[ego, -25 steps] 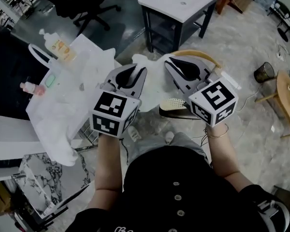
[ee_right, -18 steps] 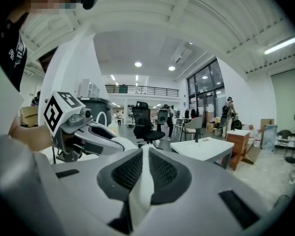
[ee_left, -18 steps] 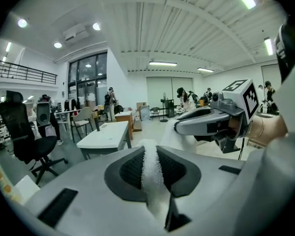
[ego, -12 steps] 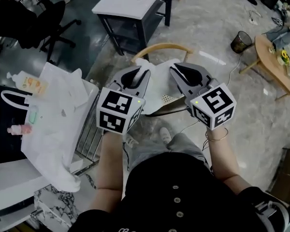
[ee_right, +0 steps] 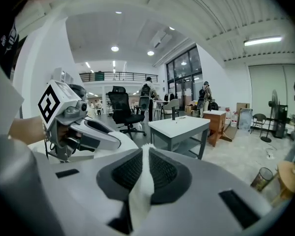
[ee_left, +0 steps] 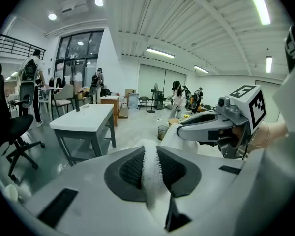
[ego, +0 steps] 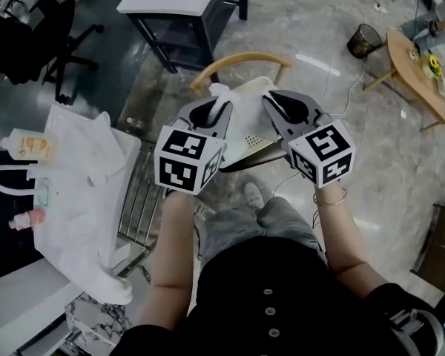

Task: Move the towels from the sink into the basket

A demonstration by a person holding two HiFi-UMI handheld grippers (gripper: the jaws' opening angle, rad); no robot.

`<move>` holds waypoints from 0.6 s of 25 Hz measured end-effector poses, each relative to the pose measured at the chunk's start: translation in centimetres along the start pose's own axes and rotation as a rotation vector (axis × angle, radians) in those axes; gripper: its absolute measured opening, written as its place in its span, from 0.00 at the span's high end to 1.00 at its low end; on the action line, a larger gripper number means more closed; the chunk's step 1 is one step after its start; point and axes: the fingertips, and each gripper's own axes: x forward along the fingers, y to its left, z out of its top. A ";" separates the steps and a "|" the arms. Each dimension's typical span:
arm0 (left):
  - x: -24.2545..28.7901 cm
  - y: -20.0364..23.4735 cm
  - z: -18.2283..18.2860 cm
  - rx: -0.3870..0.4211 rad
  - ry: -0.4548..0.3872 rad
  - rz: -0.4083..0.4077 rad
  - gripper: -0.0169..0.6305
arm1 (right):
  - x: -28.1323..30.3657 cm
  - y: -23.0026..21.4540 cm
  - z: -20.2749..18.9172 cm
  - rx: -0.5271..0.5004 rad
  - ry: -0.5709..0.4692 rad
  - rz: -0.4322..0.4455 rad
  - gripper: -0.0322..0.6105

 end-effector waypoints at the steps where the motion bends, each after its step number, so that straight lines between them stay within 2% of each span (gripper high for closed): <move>1: 0.5 0.3 -0.4 -0.008 0.010 -0.003 0.90 | 0.6 -0.2 -0.4 0.006 0.013 -0.002 0.90; 9: 4.2 3.4 -5.3 -0.077 0.099 0.007 0.90 | 5.6 -1.5 -5.6 0.029 0.147 -0.020 0.89; 15: 7.1 4.0 -8.9 -0.116 0.172 0.002 0.90 | 7.8 -2.1 -9.4 0.062 0.221 0.000 0.89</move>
